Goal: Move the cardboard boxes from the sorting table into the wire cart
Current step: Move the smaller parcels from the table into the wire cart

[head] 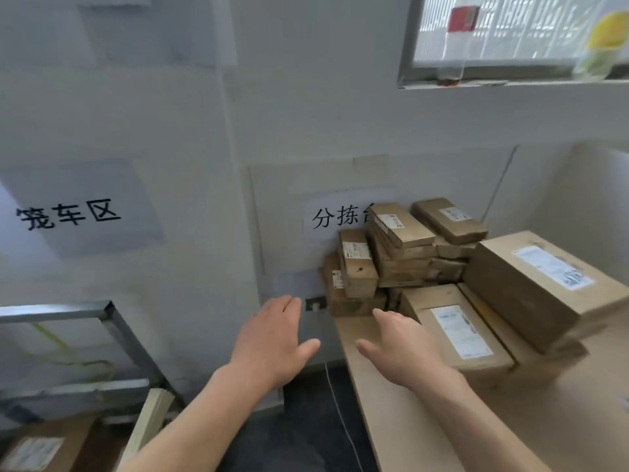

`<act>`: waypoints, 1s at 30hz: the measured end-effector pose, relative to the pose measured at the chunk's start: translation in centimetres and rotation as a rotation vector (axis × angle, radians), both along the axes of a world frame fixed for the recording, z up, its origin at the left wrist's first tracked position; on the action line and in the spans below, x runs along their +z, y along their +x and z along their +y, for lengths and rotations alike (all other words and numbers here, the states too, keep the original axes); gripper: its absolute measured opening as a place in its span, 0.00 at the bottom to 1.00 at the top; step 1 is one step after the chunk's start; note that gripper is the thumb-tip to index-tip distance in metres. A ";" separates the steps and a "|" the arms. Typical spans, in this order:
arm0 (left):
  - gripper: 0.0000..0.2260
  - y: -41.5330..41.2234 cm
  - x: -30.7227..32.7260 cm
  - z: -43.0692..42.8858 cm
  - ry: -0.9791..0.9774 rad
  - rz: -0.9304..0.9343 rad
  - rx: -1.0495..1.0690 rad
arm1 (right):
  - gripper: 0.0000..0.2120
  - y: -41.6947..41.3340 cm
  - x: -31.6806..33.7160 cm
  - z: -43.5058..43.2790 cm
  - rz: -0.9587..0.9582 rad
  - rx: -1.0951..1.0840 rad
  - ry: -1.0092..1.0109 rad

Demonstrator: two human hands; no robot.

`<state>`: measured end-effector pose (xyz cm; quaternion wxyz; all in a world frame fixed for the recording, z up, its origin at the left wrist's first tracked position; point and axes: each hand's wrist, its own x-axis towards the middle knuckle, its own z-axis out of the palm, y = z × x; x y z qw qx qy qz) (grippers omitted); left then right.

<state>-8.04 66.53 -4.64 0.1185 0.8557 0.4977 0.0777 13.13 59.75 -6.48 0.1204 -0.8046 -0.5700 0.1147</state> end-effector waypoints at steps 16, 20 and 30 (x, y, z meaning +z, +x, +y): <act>0.35 16.0 -4.0 2.8 -0.094 0.005 -0.273 | 0.18 15.5 -6.5 -2.8 -0.017 -0.370 -0.271; 0.35 18.8 -5.8 4.3 -0.159 0.016 -0.346 | 0.14 16.9 -7.6 -2.4 -0.007 -0.441 -0.307; 0.35 23.0 -8.8 8.8 -0.242 0.029 -0.459 | 0.12 20.0 -9.3 0.4 0.031 -0.542 -0.335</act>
